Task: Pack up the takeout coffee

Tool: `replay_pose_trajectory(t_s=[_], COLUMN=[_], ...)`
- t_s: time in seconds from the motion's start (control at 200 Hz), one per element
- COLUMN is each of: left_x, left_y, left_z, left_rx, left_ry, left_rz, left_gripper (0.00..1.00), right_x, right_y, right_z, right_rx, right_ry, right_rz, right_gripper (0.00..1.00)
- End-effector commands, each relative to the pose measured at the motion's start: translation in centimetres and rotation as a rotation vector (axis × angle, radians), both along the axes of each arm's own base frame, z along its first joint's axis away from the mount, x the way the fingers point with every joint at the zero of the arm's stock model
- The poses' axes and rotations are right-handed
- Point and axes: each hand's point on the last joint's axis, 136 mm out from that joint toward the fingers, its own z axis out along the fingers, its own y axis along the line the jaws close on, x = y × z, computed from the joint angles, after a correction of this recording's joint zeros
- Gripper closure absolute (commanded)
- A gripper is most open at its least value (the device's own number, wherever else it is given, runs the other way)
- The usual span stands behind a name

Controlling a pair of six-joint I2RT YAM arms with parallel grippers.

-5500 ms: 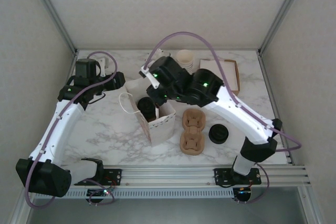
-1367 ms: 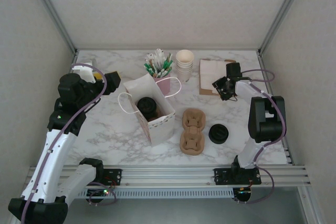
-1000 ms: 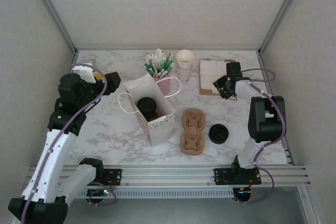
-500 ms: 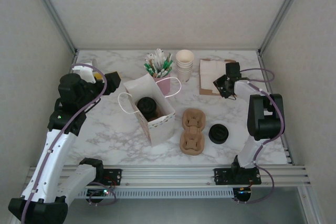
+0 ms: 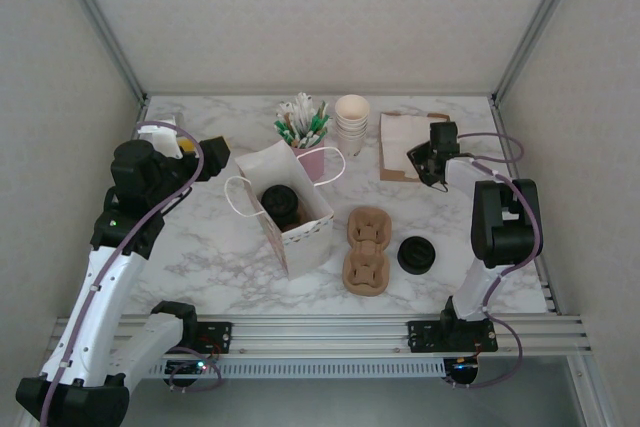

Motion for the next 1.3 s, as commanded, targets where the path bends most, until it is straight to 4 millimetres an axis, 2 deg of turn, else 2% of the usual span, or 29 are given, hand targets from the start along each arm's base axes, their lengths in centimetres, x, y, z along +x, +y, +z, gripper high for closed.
replay_pose_trajectory(t_s=[0.0, 0.08, 0.28, 0.36, 0.38, 0.526, 0.581, 0.666, 0.736, 0.816, 0.951, 1.016, 1.166, 1.211, 1.296], left_x=[-0.1, -0.1, -0.4, -0.5, -0.7, -1.9, -2.7, -4.1, -5.3, -6.0, -7.4, -8.3, -9.9, -10.2, -10.9], left_y=[0.3, 0.4, 1.1, 1.4, 1.5, 2.1, 1.3, -1.2, -3.6, -5.7, -9.0, -10.7, -13.9, -14.4, -15.3], left_z=[0.1, 0.2, 0.4, 0.5, 0.6, 2.6, 3.7, 5.5, 6.5, 7.2, 8.8, 9.5, 9.9, 10.1, 10.6], left_rx=[0.005, 0.006, 0.040, 0.075, 0.090, 0.162, 0.164, 0.139, 0.140, 0.170, 0.225, 0.241, 0.357, 0.389, 0.460], left_ry=[-0.013, -0.015, -0.029, -0.037, -0.038, -0.089, -0.117, -0.153, -0.182, -0.214, -0.299, -0.349, -0.458, -0.501, -0.591], left_rz=[0.016, 0.018, 0.047, 0.056, 0.059, 0.060, 0.005, -0.148, -0.296, -0.393, -0.526, -0.603, -0.736, -0.749, -0.781], left_gripper=[0.18, 0.18, 0.18, 0.18, 0.18, 0.16, 0.15, 0.09, 0.04, 0.04, 0.05, 0.05, 0.05, 0.00, 0.00], right_x=[0.9, 1.2, 1.6, 1.7, 1.6, 1.1, 0.7, -0.5, -2.2, -4.4, -9.2, -12.1, -18.3, -19.7, -22.2], right_y=[-0.5, -0.7, -0.7, -0.6, -0.6, 0.2, 0.7, 1.3, 2.4, 4.3, 7.1, 9.1, 13.1, 13.8, 15.0], right_z=[1.1, 1.3, 2.1, 3.4, 3.8, 9.4, 12.3, 16.6, 19.9, 24.0, 29.9, 32.5, 36.5, 37.0, 37.8], right_rx=[-0.008, -0.010, -0.021, -0.034, -0.038, -0.129, -0.166, -0.232, -0.255, -0.234, -0.162, -0.135, -0.137, -0.140, -0.137], right_ry=[-0.060, -0.074, -0.090, -0.114, -0.120, -0.204, -0.261, -0.347, -0.407, -0.503, -0.637, -0.705, -0.825, -0.838, -0.865], right_rz=[-0.038, -0.049, -0.040, -0.016, -0.008, 0.158, 0.234, 0.347, 0.455, 0.593, 0.767, 0.876, 1.099, 1.144, 1.222], right_gripper=[0.55, 0.57, 0.86, 1.00, 1.00, 1.00, 1.00, 1.00, 1.00, 1.00, 1.00, 1.00, 1.00, 1.00, 1.00])
